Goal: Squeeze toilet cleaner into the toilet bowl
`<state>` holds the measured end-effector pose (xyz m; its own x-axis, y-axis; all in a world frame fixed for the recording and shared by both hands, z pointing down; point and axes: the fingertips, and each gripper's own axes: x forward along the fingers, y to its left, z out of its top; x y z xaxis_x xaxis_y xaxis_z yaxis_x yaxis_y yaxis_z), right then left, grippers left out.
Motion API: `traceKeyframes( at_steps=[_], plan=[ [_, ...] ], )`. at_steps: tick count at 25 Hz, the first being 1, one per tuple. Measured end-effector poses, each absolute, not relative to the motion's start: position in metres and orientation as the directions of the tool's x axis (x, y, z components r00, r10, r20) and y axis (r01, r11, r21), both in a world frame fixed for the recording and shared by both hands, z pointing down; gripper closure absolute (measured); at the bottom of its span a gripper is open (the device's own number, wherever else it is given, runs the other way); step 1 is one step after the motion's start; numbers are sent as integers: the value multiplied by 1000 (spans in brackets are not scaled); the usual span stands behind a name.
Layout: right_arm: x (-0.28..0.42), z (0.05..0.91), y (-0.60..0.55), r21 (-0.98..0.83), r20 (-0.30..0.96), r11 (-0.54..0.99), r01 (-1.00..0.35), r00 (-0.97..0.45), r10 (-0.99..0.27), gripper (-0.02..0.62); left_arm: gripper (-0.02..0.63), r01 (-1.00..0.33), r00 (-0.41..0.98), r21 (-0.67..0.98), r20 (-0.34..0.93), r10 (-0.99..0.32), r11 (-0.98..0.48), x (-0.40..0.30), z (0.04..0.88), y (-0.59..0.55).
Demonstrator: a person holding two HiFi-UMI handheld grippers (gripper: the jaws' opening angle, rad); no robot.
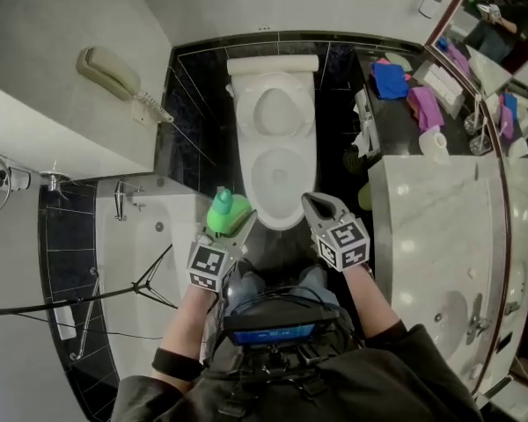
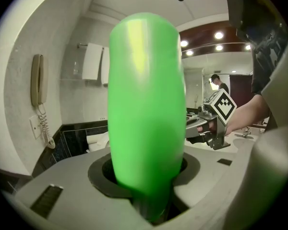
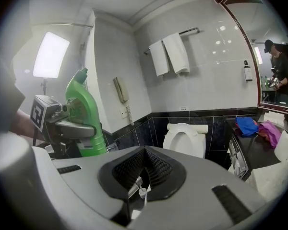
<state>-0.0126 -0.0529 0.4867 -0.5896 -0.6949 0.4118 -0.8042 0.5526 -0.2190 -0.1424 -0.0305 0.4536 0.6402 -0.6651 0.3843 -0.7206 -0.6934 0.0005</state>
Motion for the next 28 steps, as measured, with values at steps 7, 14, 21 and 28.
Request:
traceKeyframes(
  at_steps=[7, 14, 21, 28],
  plan=[
    [-31, 488, -56, -200, 431, 570, -797, -594, -680, 591, 414, -734, 627, 8, 395, -672, -680, -166, 463, -26],
    [-25, 491, -56, -204, 442, 568, -798, -592, -674, 591, 414, -735, 629, 27, 400, -666, -678, -163, 465, -27],
    [-24, 492, -57, -204, 440, 574, -793, -598, -670, 591, 414, -730, 629, 16, 406, -662, -684, -158, 466, -30],
    [-21, 479, -61, -182, 409, 583, -792, -600, -687, 582, 414, -710, 653, 30, 401, -642, -703, -152, 463, -30]
  ],
)
